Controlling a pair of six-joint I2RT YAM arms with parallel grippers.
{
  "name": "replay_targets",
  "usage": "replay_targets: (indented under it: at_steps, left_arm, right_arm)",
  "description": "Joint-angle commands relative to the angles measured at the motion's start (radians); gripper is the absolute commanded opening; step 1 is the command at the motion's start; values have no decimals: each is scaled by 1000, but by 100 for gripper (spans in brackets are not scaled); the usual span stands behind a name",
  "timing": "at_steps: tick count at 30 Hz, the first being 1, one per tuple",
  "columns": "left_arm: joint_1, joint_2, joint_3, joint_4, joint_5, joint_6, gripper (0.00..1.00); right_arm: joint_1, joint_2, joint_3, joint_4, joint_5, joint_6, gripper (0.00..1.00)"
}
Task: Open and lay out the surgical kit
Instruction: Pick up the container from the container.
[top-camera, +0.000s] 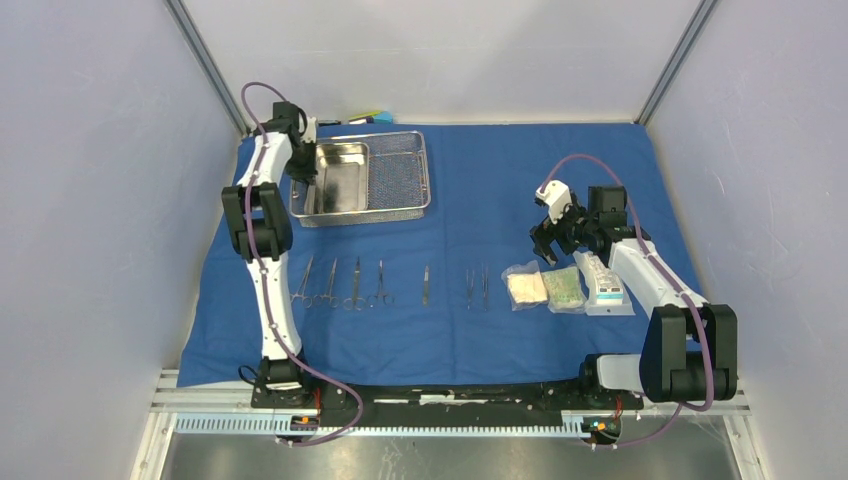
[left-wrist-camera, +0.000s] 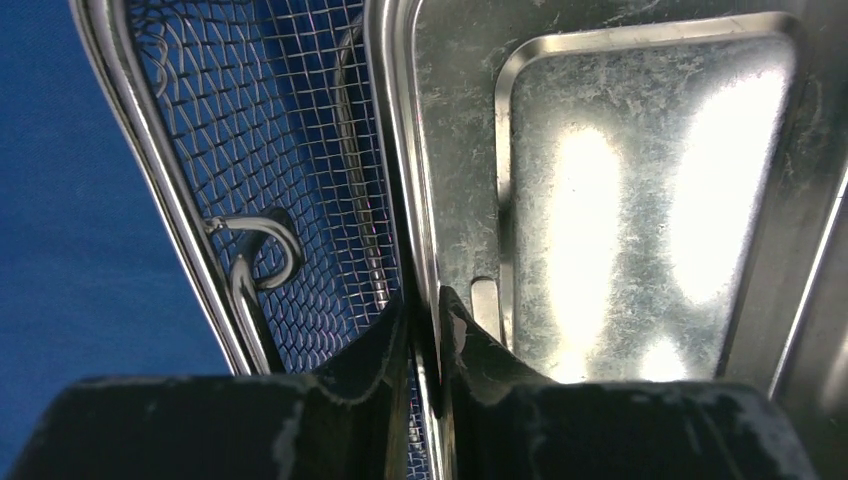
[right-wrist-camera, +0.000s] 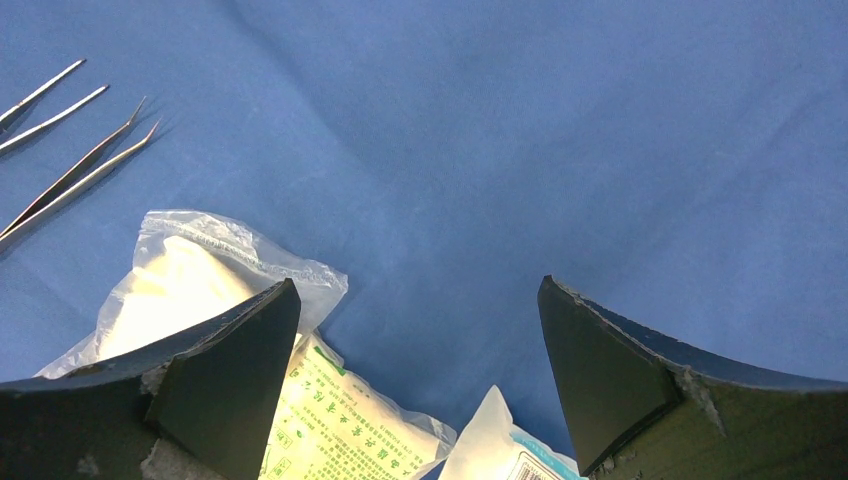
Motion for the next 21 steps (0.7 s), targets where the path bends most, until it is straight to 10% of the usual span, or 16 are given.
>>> replay_targets:
  at_steps: [1, 21]
  left_arm:
    - [4, -50, 1, 14, 77, -63, 7]
    - [0, -271, -307, 355, 187, -159, 2]
  right_arm:
    - [-2, -29, -4, 27, -16, 8, 97]
    - [-23, -4, -5, 41, -13, 8, 97]
